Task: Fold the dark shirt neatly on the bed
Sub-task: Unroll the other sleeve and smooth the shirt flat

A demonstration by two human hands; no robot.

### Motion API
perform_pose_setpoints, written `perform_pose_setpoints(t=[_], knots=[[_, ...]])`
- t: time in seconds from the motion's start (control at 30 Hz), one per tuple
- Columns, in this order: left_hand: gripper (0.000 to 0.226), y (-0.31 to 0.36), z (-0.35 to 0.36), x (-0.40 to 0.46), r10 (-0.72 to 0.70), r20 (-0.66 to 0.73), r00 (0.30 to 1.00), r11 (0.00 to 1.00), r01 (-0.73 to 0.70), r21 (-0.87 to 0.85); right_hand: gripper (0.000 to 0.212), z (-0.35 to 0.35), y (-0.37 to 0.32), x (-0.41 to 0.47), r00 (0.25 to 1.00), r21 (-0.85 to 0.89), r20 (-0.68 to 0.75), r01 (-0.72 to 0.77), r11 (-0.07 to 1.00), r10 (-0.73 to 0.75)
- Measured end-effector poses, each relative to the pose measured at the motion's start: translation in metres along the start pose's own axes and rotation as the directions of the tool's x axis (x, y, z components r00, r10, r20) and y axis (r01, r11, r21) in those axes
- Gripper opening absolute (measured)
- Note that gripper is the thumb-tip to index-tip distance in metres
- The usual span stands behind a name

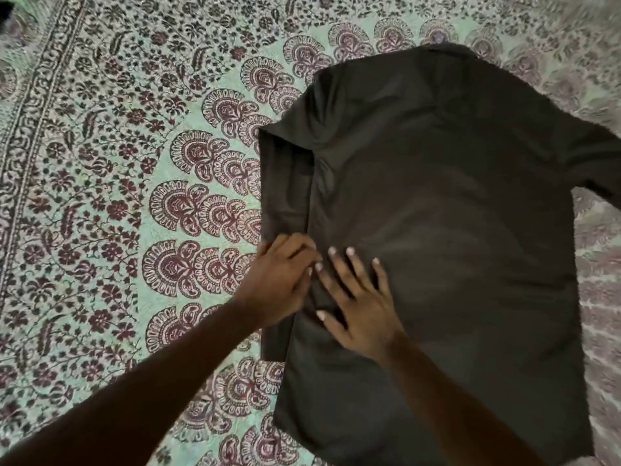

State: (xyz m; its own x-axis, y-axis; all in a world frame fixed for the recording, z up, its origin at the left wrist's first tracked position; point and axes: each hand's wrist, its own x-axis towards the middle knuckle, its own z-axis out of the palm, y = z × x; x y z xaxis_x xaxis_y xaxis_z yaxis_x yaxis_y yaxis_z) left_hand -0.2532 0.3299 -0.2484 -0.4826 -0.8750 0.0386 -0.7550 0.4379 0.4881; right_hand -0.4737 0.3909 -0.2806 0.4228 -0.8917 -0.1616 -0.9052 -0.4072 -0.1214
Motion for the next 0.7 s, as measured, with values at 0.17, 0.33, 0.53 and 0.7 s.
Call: perform_pose_setpoints(t=[0.17,0.33,0.53,0.7], knots=[[0.061,-0.025,-0.005,0.08,-0.2,0.095,0.975,0.973,0.187,0.137,0.07,-0.01,0.017,0.004,0.992,0.065,-0.036,0.123,0.99,-0.121],[0.057,-0.048,0.005,0.099,-0.259,0.126,0.957,0.96,0.242,0.137,0.076,-0.033,0.071,0.102,0.858,0.233,-0.155,-0.449,0.862,0.489],[0.056,-0.047,0.019,0.09,-0.248,0.062,0.967,0.955,0.233,0.184,0.071,-0.027,0.089,0.197,0.924,0.164,-0.03,-0.372,0.914,0.381],[0.054,-0.045,0.02,0.091,-0.24,0.069,0.968,0.953,0.221,0.209,0.06,-0.026,0.078,0.175,0.989,0.145,-0.06,-0.122,0.982,0.132]])
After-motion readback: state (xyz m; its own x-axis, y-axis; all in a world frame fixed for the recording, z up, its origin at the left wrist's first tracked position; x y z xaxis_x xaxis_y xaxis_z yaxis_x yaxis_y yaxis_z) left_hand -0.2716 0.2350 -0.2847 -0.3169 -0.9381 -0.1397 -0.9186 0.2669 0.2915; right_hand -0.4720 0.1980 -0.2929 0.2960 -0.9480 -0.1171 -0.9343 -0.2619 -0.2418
